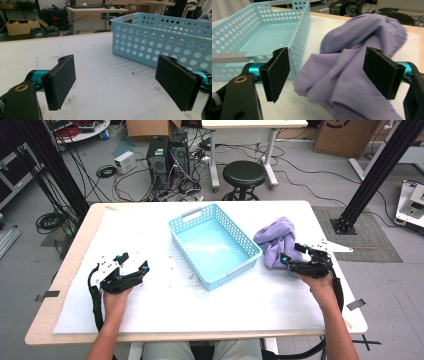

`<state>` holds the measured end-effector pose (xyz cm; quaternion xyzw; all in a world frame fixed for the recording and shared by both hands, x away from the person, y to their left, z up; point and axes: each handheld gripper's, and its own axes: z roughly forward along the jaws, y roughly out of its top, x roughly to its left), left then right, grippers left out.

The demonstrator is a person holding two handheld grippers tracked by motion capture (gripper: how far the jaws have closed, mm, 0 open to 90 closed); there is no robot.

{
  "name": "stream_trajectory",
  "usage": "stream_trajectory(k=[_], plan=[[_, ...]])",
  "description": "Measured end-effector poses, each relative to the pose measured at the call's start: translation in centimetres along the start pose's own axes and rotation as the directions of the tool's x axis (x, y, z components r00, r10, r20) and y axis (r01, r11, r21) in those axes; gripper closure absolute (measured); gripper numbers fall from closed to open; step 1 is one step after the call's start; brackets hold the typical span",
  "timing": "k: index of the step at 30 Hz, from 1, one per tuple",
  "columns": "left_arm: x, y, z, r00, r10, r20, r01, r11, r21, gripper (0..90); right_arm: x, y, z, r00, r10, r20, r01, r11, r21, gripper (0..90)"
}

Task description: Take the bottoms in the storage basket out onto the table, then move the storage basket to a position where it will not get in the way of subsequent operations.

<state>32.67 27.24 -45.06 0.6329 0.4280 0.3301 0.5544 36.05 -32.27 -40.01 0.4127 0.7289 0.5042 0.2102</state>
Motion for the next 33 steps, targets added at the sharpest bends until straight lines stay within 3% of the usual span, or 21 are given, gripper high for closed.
stream_trajectory(k=[12, 21, 33], plan=[[0.0, 0.0, 0.0, 0.9999, 0.010, 0.006, -0.010, 1.0000, 0.002, 16.5, 1.5, -0.2, 1.4, 0.9980, -0.021, -0.060, 0.022, 1.000, 0.021, 21.9], [-0.2, 0.0, 0.1, 0.9997, 0.025, -0.009, -0.025, 0.9996, 0.010, 16.6, 2.6, 0.0, 2.7, 0.9884, -0.046, -0.145, 0.052, 0.998, 0.036, 21.9], [-0.2, 0.0, 0.1, 0.9996, 0.025, -0.012, -0.025, 0.9997, 0.009, 16.6, 2.9, 0.5, 5.0, 0.9850, -0.041, -0.168, 0.055, 0.995, 0.080, 21.9]])
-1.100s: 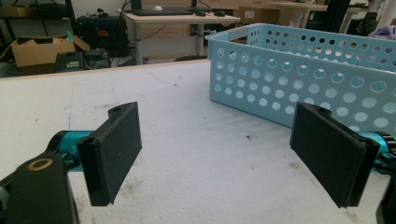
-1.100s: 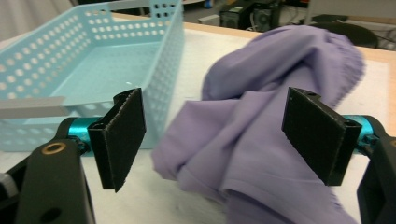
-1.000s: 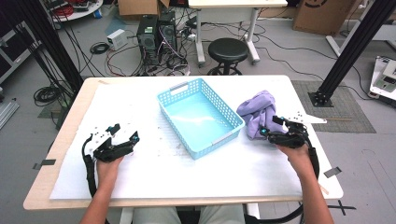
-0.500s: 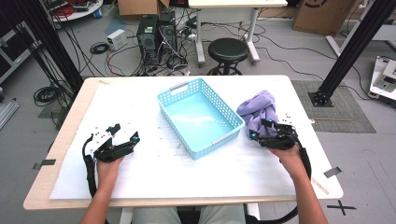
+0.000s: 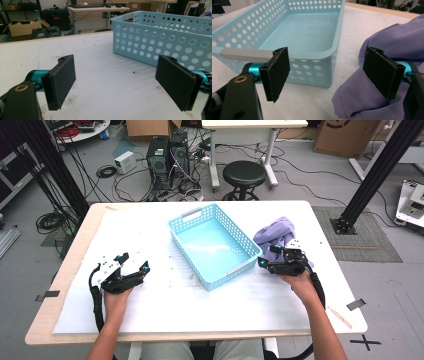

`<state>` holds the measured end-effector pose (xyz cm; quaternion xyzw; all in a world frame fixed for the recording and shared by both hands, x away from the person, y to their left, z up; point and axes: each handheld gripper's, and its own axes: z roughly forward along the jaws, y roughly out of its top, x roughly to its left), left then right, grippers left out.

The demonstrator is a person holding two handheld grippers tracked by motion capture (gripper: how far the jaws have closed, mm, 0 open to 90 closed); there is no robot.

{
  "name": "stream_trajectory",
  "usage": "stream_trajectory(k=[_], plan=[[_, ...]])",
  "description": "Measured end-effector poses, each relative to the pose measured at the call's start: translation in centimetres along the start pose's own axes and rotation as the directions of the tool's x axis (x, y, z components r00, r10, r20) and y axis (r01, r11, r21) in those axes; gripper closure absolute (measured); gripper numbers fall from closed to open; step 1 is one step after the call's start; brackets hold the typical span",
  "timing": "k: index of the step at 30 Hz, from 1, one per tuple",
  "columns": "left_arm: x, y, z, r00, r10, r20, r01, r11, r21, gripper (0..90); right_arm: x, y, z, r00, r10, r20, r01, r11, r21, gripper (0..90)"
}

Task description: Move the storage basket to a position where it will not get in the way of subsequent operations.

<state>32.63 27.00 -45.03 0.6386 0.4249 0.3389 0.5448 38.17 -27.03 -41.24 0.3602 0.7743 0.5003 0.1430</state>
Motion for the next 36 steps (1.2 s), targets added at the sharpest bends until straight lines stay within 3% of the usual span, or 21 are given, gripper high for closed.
stream_trajectory(k=[15, 25, 33, 36], plan=[[0.0, 0.0, 0.0, 1.0000, 0.001, -0.001, -0.001, 1.0000, 0.003, 16.5, 0.3, 0.9, 1.6, 0.9991, -0.013, -0.040, 0.014, 1.000, 0.023, 21.5], [-0.3, 0.1, -0.1, 0.9998, 0.018, 0.003, -0.018, 0.9996, 0.022, 16.6, 1.7, 0.8, 2.3, 0.9922, -0.053, -0.112, 0.060, 0.997, 0.057, 27.5], [0.9, 1.4, -1.0, 0.9979, -0.052, -0.038, 0.053, 0.9982, 0.027, 16.5, 4.3, 0.9, 3.0, 0.9776, -0.100, -0.185, 0.107, 0.994, 0.030, 27.6], [1.1, 2.3, -1.3, 0.9938, -0.107, -0.030, 0.108, 0.9940, 0.015, 16.5, 5.2, 1.0, 3.4, 0.9728, -0.110, -0.204, 0.117, 0.993, 0.023, 27.6]])
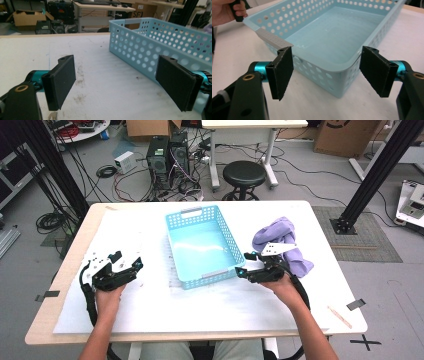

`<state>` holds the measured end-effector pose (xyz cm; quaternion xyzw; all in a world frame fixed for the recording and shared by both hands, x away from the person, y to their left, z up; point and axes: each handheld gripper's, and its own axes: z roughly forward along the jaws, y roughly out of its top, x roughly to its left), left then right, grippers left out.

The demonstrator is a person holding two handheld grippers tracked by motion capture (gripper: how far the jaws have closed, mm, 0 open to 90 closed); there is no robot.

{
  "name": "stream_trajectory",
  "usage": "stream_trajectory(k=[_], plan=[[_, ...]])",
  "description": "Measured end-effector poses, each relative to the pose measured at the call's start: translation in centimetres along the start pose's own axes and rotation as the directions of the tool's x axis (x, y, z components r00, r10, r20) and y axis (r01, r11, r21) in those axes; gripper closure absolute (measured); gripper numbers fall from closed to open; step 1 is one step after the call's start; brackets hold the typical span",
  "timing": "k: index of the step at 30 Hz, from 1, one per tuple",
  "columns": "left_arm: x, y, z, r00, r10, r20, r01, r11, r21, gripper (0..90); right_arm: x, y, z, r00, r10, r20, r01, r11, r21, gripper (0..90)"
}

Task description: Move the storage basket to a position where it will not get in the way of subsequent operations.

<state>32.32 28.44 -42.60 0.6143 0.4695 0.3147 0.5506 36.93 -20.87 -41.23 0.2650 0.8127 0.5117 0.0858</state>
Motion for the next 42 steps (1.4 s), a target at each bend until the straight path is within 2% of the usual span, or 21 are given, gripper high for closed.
stream_trajectory(k=[6, 9, 15, 20, 25, 30, 34, 39, 42], plan=[[-0.8, 1.5, 0.1, 0.9988, 0.049, 0.000, -0.049, 0.9988, 0.004, 16.5, 1.1, 0.3, 1.1, 0.9996, -0.016, -0.025, 0.016, 1.000, -0.002, 27.6], [-1.1, 2.0, 0.4, 0.9979, 0.062, 0.021, -0.062, 0.9978, 0.022, 16.5, 1.4, 0.4, 1.5, 0.9991, -0.022, -0.038, 0.021, 1.000, -0.003, 27.7], [-1.6, 2.8, 1.5, 0.9976, 0.023, 0.065, -0.026, 0.9987, 0.044, 18.5, 2.2, 0.7, 2.5, 0.9968, -0.040, -0.070, 0.039, 0.999, -0.003, 28.9], [-2.1, 3.4, 2.3, 0.9959, 0.039, 0.082, -0.044, 0.9966, 0.069, 19.9, 2.7, 0.9, 3.0, 0.9951, -0.046, -0.087, 0.045, 0.999, -0.006, 29.2], [-2.9, 4.1, 3.5, 0.9922, 0.066, 0.106, -0.077, 0.9919, 0.101, 20.1, 3.3, 1.2, 3.9, 0.9900, -0.059, -0.128, 0.058, 0.998, -0.008, 32.7], [-3.4, 4.4, 5.0, 0.9910, 0.087, 0.102, -0.102, 0.9838, 0.148, 20.1, 3.9, 1.7, 4.9, 0.9871, -0.063, -0.147, 0.063, 0.998, -0.003, 31.9], [-3.2, 4.1, 6.0, 0.9928, 0.094, 0.074, -0.107, 0.9770, 0.185, 22.4, 3.9, 1.8, 4.8, 0.9886, -0.061, -0.138, 0.060, 0.998, -0.010, 30.5], [-3.1, 3.6, 7.0, 0.9950, 0.081, 0.058, -0.093, 0.9702, 0.224, 22.5, 3.1, 1.7, 3.6, 0.9967, -0.031, -0.076, 0.028, 0.999, -0.030, 22.9], [-3.2, 3.4, 7.4, 0.9943, 0.092, 0.053, -0.102, 0.9654, 0.240, 26.9, 2.4, 1.5, 2.8, 0.9993, -0.013, -0.035, 0.012, 0.999, -0.045, 21.5]])
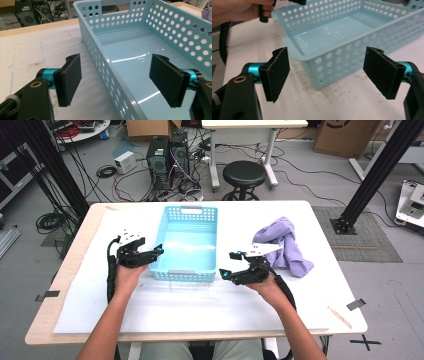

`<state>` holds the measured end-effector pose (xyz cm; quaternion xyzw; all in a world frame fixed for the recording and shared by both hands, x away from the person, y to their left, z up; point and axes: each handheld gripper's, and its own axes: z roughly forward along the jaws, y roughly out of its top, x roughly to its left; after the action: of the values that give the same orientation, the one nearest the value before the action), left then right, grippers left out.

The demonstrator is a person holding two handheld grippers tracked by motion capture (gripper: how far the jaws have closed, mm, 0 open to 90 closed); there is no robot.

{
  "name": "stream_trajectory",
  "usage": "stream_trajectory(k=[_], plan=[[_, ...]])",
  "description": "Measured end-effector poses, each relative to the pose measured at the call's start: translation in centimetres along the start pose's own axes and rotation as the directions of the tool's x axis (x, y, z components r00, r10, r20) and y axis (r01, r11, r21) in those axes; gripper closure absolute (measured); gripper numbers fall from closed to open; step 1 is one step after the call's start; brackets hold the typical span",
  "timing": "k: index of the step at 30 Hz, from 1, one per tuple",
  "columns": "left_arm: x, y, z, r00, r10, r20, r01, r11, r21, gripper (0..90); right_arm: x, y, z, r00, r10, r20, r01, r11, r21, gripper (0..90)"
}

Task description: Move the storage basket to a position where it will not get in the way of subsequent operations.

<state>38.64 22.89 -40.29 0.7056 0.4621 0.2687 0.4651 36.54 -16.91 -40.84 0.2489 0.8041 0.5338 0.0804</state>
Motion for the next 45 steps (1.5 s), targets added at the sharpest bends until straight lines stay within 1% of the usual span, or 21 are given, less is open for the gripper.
stream_trajectory(k=[2, 5, 6, 7, 8, 10, 11, 12, 13, 15, 17, 19, 22, 27, 30, 32, 35, 38, 39, 42, 45], plan=[[-0.1, 0.0, 0.2, 1.0000, -0.004, 0.001, 0.004, 1.0000, 0.005, 30.3, -0.3, -0.1, -0.5, 0.9997, 0.003, 0.025, -0.003, 1.000, -0.003, 21.4], [-0.1, -0.1, 0.5, 0.9999, 0.001, -0.014, 0.000, 0.9997, 0.022, 35.8, -0.7, -0.3, -1.3, 0.9973, 0.004, 0.074, -0.003, 1.000, -0.013, 21.4], [-0.1, -0.1, 0.6, 0.9998, -0.012, -0.014, 0.013, 0.9997, 0.022, 37.6, -0.9, -0.5, -1.6, 0.9956, 0.008, 0.094, -0.007, 1.000, -0.018, 21.4], [-0.1, -0.1, 0.6, 0.9998, -0.013, -0.015, 0.013, 0.9997, 0.023, 39.7, -1.0, -0.6, -1.9, 0.9935, 0.010, 0.113, -0.008, 1.000, -0.020, 21.4], [-0.2, 0.0, 0.7, 0.9998, -0.014, -0.015, 0.015, 0.9995, 0.027, 41.2, -1.1, -0.7, -2.0, 0.9925, 0.010, 0.122, -0.007, 1.000, -0.021, 21.4], [-0.3, 0.2, 1.0, 0.9998, -0.015, -0.014, 0.016, 0.9982, 0.058, 44.1, -1.2, -0.9, -2.5, 0.9893, 0.012, 0.146, -0.008, 1.000, -0.024, 21.4], [-0.4, 0.2, 1.1, 0.9998, -0.010, -0.017, 0.011, 0.9981, 0.061, 45.0, -1.3, -1.0, -2.7, 0.9883, 0.013, 0.152, -0.009, 1.000, -0.028, 21.4], [-0.6, 0.3, 1.3, 0.9996, 0.012, -0.026, -0.010, 0.9979, 0.064, 47.4, -1.4, -1.1, -2.9, 0.9868, 0.017, 0.161, -0.012, 0.999, -0.030, 21.4], [-0.7, 0.4, 1.3, 0.9992, 0.024, -0.031, -0.022, 0.9974, 0.069, 49.6, -1.5, -1.3, -3.1, 0.9858, 0.018, 0.167, -0.012, 0.999, -0.037, 21.4], [-0.9, 0.6, 1.7, 0.9986, 0.035, -0.041, -0.031, 0.9961, 0.083, 52.6, -1.5, -1.5, -3.5, 0.9839, 0.022, 0.178, -0.014, 0.999, -0.044, 21.4], [-1.1, 0.6, 1.9, 0.9975, 0.039, -0.059, -0.034, 0.9952, 0.092, 54.4, -1.5, -1.7, -3.8, 0.9838, 0.029, 0.177, -0.021, 0.998, -0.051, 21.4], [-1.2, 0.6, 2.1, 0.9967, 0.028, -0.076, -0.020, 0.9946, 0.102, 57.4, -1.5, -1.9, -4.0, 0.9837, 0.041, 0.175, -0.030, 0.998, -0.062, 21.4], [-1.5, 0.7, 2.3, 0.9928, 0.041, -0.112, -0.028, 0.9930, 0.115, 62.2, -1.6, -2.2, -4.3, 0.9838, 0.046, 0.173, -0.035, 0.997, -0.067, 21.4], [-1.4, 0.9, 2.0, 0.9895, 0.005, -0.144, 0.013, 0.9925, 0.122, 73.1, -1.6, -2.3, -4.7, 0.9836, 0.053, 0.172, -0.040, 0.996, -0.079, 21.4], [-1.2, 0.6, 1.7, 0.9889, 0.027, -0.146, -0.009, 0.9931, 0.117, 74.3, -1.7, -2.4, -4.9, 0.9834, 0.057, 0.172, -0.042, 0.995, -0.089, 21.4], [-1.0, 0.3, 1.3, 0.9903, 0.009, -0.139, 0.005, 0.9950, 0.100, 74.6, -1.7, -2.5, -5.0, 0.9830, 0.057, 0.175, -0.042, 0.995, -0.088, 21.4], [-0.8, -0.1, 0.8, 0.9897, 0.015, -0.142, -0.002, 0.9961, 0.088, 74.8, -1.7, -2.6, -5.1, 0.9826, 0.062, 0.175, -0.047, 0.995, -0.089, 21.4], [-0.5, -0.3, 0.2, 0.9870, 0.025, -0.159, -0.011, 0.9960, 0.088, 75.5, -1.7, -2.6, -5.2, 0.9824, 0.062, 0.176, -0.046, 0.995, -0.093, 21.4], [-0.4, -0.4, -0.1, 0.9861, 0.023, -0.165, -0.008, 0.9960, 0.090, 76.2, -1.7, -2.6, -5.2, 0.9823, 0.064, 0.176, -0.048, 0.995, -0.093, 21.4], [0.3, -0.8, -1.0, 0.9840, 0.001, -0.178, 0.015, 0.9961, 0.087, 78.0, -1.7, -2.5, -5.2, 0.9819, 0.065, 0.178, -0.048, 0.994, -0.095, 21.4], [0.9, -1.3, -2.0, 0.9808, -0.005, -0.195, 0.020, 0.9967, 0.078, 79.7, -1.7, -2.5, -5.1, 0.9816, 0.069, 0.178, -0.053, 0.994, -0.095, 21.4]])
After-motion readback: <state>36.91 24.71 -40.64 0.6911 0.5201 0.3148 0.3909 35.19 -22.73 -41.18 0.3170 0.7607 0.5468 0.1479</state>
